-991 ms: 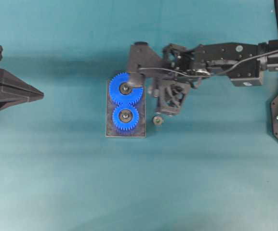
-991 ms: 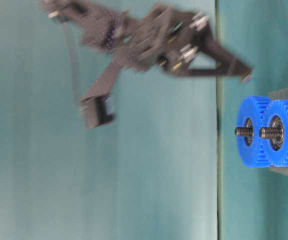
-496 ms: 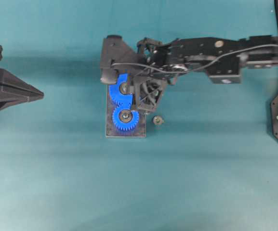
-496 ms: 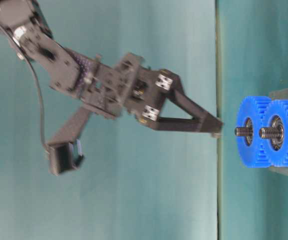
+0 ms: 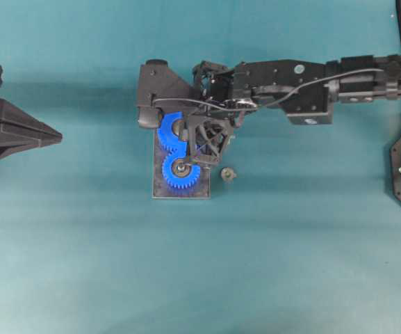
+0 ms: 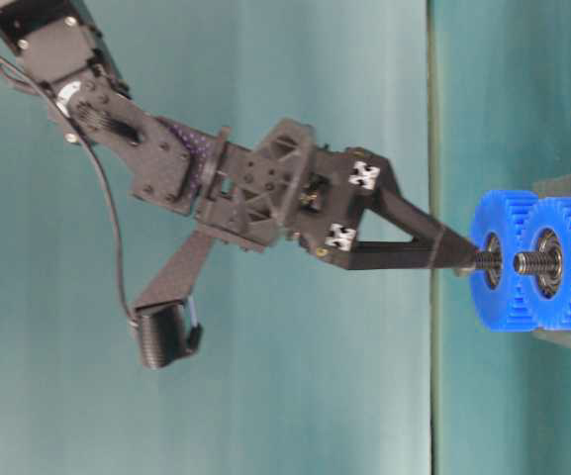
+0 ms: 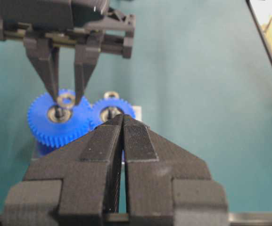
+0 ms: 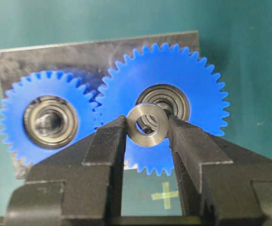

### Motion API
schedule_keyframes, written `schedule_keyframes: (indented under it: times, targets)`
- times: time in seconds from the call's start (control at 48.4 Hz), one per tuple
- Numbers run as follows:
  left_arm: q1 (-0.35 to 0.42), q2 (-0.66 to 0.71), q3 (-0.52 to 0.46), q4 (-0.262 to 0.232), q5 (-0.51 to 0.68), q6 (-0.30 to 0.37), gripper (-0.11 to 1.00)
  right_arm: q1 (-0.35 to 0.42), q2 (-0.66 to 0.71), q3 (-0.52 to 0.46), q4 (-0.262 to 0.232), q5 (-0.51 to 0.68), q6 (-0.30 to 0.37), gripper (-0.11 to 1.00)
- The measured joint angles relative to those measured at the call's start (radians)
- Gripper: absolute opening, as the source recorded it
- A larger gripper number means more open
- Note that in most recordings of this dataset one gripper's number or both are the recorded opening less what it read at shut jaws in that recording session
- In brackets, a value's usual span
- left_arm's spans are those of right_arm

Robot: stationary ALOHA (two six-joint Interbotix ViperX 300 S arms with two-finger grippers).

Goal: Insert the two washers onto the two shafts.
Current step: 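Carry the washer over the upper blue gear's shaft, then lower the washer onto the upper shaft and open the right gripper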

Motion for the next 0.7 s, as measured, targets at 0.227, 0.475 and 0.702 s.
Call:
schedule_keyframes:
  times: [0.227, 0.475, 0.702]
  targets:
    - [0.0, -0.002, 0.005, 0.0, 0.0, 0.002, 0.0, -0.002, 0.003, 0.0, -0.006, 0.0, -0.002, 0.3]
    - [0.0, -0.002, 0.005, 0.0, 0.0, 0.002, 0.0, -0.011, 0.003, -0.008, -0.021, 0.002, -0.002, 0.3]
    - [0.0, -0.002, 0.006, 0.0, 0.0, 0.002, 0.0, -0.015, 0.009, -0.011, -0.021, 0.003, 0.0, 0.3]
